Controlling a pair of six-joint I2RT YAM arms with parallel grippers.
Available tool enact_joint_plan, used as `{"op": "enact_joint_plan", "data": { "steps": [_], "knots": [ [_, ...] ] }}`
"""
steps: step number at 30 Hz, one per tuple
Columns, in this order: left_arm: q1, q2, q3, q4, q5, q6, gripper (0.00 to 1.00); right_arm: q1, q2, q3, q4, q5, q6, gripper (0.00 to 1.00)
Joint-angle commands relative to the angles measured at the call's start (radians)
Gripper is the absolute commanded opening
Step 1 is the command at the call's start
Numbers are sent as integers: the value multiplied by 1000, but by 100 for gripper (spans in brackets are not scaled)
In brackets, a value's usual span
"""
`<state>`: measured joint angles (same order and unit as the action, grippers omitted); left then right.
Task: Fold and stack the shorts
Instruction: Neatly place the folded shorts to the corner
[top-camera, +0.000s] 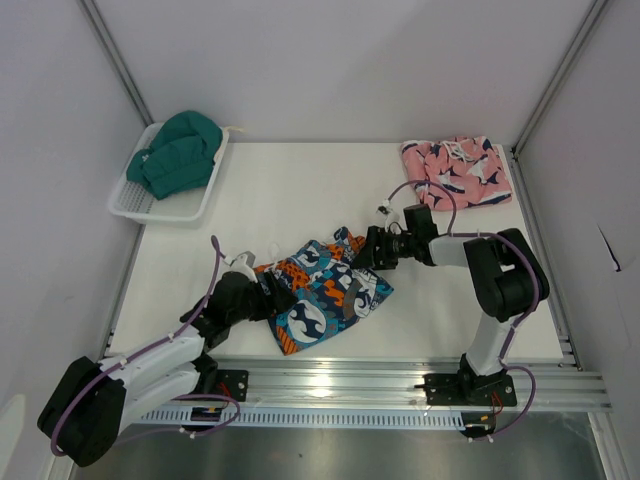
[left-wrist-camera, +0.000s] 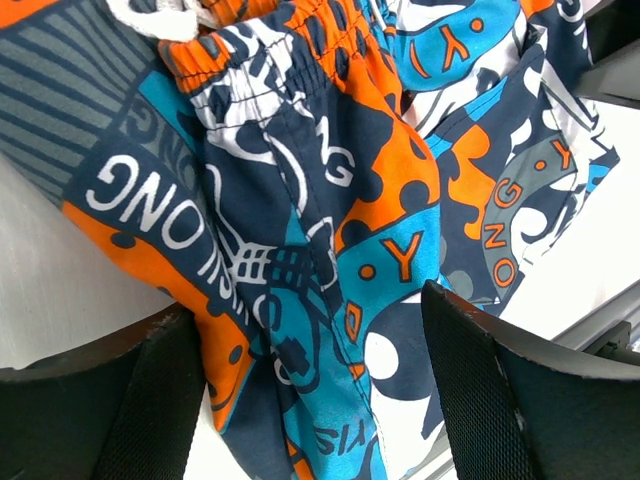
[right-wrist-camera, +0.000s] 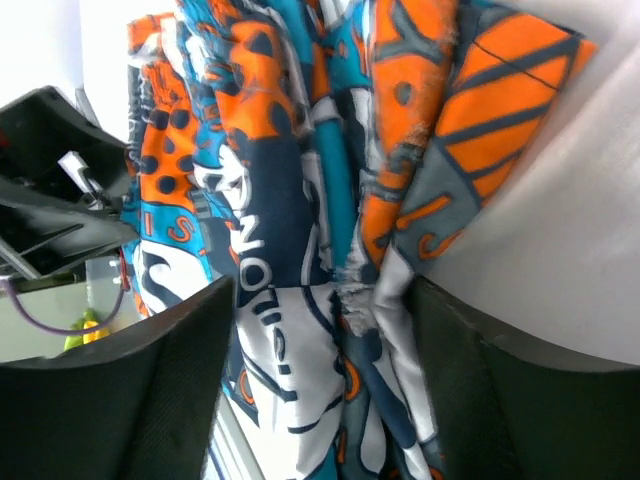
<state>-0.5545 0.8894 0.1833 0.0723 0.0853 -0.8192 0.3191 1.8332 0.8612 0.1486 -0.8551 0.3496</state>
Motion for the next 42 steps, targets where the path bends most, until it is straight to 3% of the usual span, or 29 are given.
{"op": "enact_joint_plan", "data": {
  "steps": [1, 2, 5, 7, 11, 12, 16, 19, 23, 30, 38, 41, 42],
  "knots": [
    [-5, 0, 22, 30, 21, 23, 84, 15, 31, 21, -99, 99, -63, 70],
    [-5, 2, 19, 37, 24, 19, 84, 20, 32, 22, -106, 117, -64, 67],
    [-5, 20, 18, 61, 36, 20, 79, 29, 37, 35, -129, 140, -75, 45],
    [-5, 32, 18, 69, 34, 23, 68, 29, 37, 36, -136, 156, -77, 29],
    [-5, 51, -2, 89, 27, 19, 49, 31, 29, 36, -139, 172, -77, 9],
    [-5, 51, -5, 96, 24, 18, 39, 31, 26, 36, -139, 179, -77, 0],
    [-5, 71, -5, 116, 11, 23, 26, 31, 0, 27, -132, 189, -72, 0],
    [-5, 115, 31, 124, 7, 38, 0, 28, -20, 21, -133, 227, -67, 0],
    [-5, 222, 105, 146, 10, 69, 0, 17, -74, 39, -206, 329, -52, 0],
    [-5, 471, 405, 135, 1, 127, 0, -52, -143, 203, -421, 590, -37, 0],
    [-4, 799, 874, 159, 4, 164, 0, -149, -63, 523, -503, 653, -35, 0],
    [-4, 963, 1033, 179, 33, 161, 0, -192, 21, 639, -515, 639, -9, 0],
    [-2, 1052, 1150, 187, 45, 157, 0, -202, 44, 721, -523, 640, -3, 0]
  ]
}}
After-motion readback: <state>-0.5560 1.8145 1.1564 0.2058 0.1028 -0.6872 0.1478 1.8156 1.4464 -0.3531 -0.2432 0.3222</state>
